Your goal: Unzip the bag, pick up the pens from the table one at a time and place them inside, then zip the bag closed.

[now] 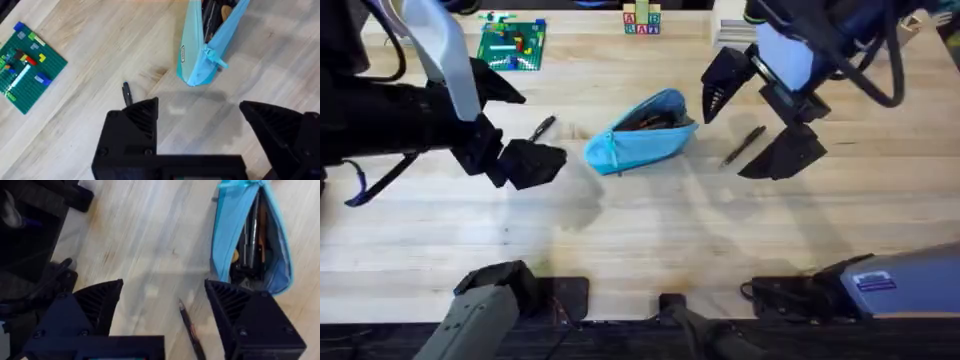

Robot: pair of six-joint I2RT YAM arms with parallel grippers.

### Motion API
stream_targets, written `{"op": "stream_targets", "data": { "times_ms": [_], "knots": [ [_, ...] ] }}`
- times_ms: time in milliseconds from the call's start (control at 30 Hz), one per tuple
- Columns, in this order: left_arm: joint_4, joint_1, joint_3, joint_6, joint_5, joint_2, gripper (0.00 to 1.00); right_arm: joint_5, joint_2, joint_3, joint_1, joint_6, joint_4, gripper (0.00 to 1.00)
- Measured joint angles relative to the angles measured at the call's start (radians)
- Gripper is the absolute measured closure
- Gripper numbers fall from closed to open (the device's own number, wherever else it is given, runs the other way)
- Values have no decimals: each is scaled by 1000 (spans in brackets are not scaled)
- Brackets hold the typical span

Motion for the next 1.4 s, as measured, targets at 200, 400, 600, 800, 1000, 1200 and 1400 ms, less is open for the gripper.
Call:
{"op": "stream_targets", "data": {
  "times_ms": [200, 400, 600, 800, 1000, 1200, 1400],
  "knots": [
    [0, 0, 0, 0, 0, 0, 5, 89, 0, 0, -58, 319, 28, 6],
    [0, 0, 0, 0, 0, 0, 5, 103, 0, 0, -149, 636, 29, 5],
    [0, 0, 0, 0, 0, 0, 5, 101, 0, 0, -154, 905, 24, 6],
    [0, 0, 0, 0, 0, 0, 5, 41, 0, 0, -154, 1147, 24, 6],
    [0, 0, 0, 0, 0, 0, 6, -69, 0, 0, -154, 1346, 56, 6],
    [0, 0, 0, 0, 0, 0, 6, 32, 0, 0, -154, 1870, 119, 6],
    [0, 0, 0, 0, 0, 0, 6, 226, 0, 0, -154, 2177, 110, 6]
  ]
}}
